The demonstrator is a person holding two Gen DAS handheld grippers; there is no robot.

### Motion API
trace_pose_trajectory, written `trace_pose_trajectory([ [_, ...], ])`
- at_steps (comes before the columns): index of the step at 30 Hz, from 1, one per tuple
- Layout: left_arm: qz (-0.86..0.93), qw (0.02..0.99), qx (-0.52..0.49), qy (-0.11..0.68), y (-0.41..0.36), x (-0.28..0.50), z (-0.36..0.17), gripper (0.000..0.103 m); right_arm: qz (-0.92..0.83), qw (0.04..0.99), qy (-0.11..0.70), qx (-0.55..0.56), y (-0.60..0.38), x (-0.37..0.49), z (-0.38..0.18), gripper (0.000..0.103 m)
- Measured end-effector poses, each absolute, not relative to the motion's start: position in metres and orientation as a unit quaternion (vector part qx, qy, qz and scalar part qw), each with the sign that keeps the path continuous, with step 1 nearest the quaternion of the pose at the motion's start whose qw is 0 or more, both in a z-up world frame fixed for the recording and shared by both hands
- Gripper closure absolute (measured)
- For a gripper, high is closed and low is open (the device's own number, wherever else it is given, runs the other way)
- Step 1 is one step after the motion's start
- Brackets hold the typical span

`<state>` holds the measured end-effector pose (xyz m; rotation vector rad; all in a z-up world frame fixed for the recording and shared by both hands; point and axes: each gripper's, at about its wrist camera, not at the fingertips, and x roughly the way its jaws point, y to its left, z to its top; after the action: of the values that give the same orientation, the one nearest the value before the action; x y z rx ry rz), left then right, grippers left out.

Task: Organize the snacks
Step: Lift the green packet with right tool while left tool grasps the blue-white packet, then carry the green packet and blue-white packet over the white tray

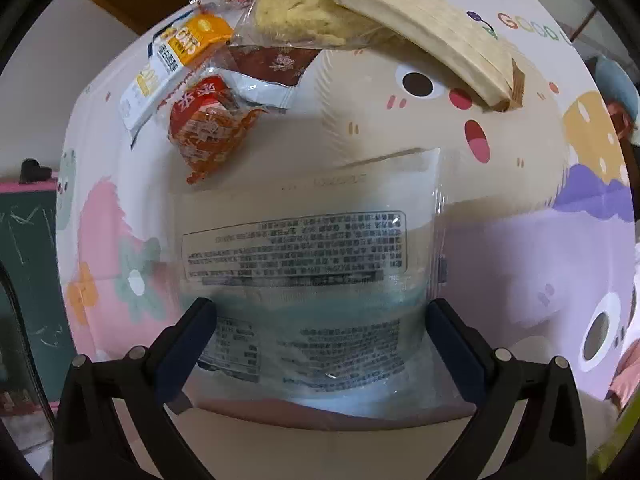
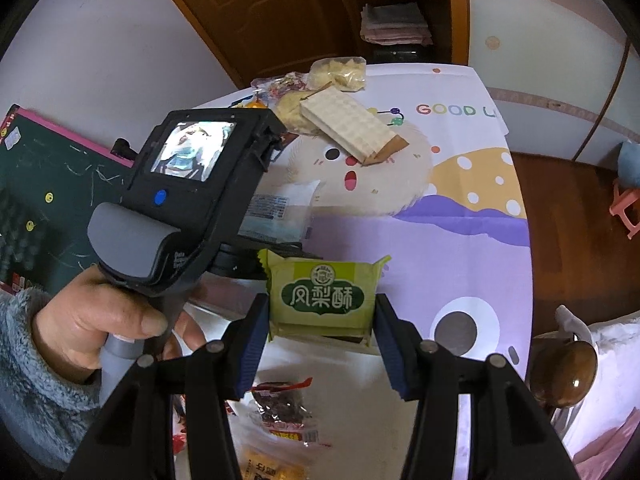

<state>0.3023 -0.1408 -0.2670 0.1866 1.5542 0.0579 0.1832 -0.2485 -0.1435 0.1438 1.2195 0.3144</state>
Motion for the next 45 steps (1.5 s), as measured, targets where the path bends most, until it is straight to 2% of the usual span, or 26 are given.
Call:
trace_pose_trajectory([
  [2,0.019,0.718,0.08,0.691,-0.141,0.302,-0.263,0.001,0.145,0.805,0.571,0.071,-0.25,0.184,-0.145,0.051],
  [4,0.008,0.732,0.078,0.677,-0.139,0.297,-0.256,0.009,0.145,0.805,0.57,0.074,-0.252,0.182,-0.145,0.051],
  [7,-0.029,0.741,0.051,0.669,-0.13,0.291,-0.24,0.033,0.144,0.809,0.565,0.073,-0.254,0.18,-0.143,0.051],
  [10,-0.079,0.735,-0.007,0.673,-0.115,0.292,-0.223,0.07,0.148,0.812,0.558,0.085,-0.259,0.18,-0.14,0.051],
  [11,-0.092,0.732,-0.018,0.675,-0.113,0.293,-0.22,0.085,0.143,0.814,0.558,0.08,-0.258,0.181,-0.139,0.051],
  [12,-0.094,0.732,-0.015,0.675,-0.11,0.293,-0.217,0.088,0.141,0.815,0.556,0.076,-0.258,0.18,-0.138,0.051],
  [14,-0.089,0.737,0.013,0.67,-0.113,0.292,-0.218,0.092,0.141,0.816,0.555,0.075,-0.257,0.179,-0.137,0.051],
  [18,-0.093,0.743,-0.013,0.663,-0.108,0.288,-0.215,0.097,0.149,0.819,0.55,0.072,-0.255,0.174,-0.134,0.051],
  [24,-0.097,0.759,-0.032,0.643,-0.067,0.28,-0.203,0.098,0.151,0.821,0.545,0.073,-0.257,0.173,-0.13,0.051],
  [35,-0.14,0.825,-0.07,0.543,-0.038,0.242,-0.096,0.098,0.172,0.838,0.513,0.075,-0.244,0.162,-0.093,0.051],
  [41,-0.189,0.854,-0.072,0.479,-0.014,0.183,-0.022,0.098,0.194,0.851,0.485,0.055,-0.225,0.136,-0.06,0.051],
  [45,-0.213,0.858,-0.066,0.463,-0.004,0.137,-0.001,0.098,0.204,0.859,0.468,0.036,-0.21,0.108,-0.042,0.051],
])
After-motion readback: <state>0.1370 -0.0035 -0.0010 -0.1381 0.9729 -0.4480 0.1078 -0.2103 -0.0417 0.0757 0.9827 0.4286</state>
